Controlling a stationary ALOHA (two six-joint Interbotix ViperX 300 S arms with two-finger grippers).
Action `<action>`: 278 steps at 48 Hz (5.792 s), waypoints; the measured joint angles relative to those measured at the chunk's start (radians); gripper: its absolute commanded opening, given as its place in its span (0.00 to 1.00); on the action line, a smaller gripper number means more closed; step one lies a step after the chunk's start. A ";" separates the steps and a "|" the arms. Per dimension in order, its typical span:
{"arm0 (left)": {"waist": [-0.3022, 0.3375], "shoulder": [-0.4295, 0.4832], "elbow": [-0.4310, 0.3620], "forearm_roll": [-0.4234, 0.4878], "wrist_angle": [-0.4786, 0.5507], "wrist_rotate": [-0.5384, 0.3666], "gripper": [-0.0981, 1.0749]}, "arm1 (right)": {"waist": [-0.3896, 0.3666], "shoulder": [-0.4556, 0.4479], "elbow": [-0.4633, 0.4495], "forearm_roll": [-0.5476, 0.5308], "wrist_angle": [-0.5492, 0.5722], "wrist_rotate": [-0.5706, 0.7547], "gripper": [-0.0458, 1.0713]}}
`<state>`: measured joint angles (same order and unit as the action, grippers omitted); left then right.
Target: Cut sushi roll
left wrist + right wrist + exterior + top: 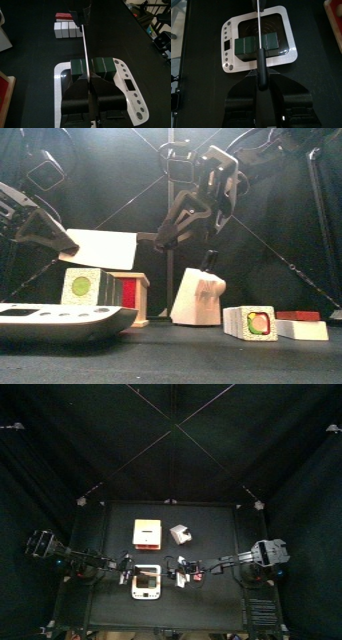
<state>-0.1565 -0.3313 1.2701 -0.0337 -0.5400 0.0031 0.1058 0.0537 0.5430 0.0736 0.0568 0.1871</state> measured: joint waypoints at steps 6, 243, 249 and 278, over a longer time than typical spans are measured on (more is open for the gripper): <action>0.000 0.011 0.000 0.000 0.000 0.000 0.32 | -0.003 0.012 0.000 0.002 -0.002 0.000 0.51; -0.020 0.046 -0.006 -0.028 0.017 -0.003 0.32 | -0.064 0.017 0.006 -0.043 -0.052 -0.002 0.50; -0.021 0.046 -0.006 -0.029 0.017 -0.003 0.32 | -0.064 0.017 0.006 -0.043 -0.057 0.000 0.50; -0.017 0.072 -0.008 -0.041 0.015 0.000 0.32 | -0.071 0.018 0.011 -0.044 -0.066 0.000 0.50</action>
<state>-0.1733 -0.2592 1.2625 -0.0752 -0.5246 0.0031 0.0353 0.0721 0.5538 0.0291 -0.0092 0.1871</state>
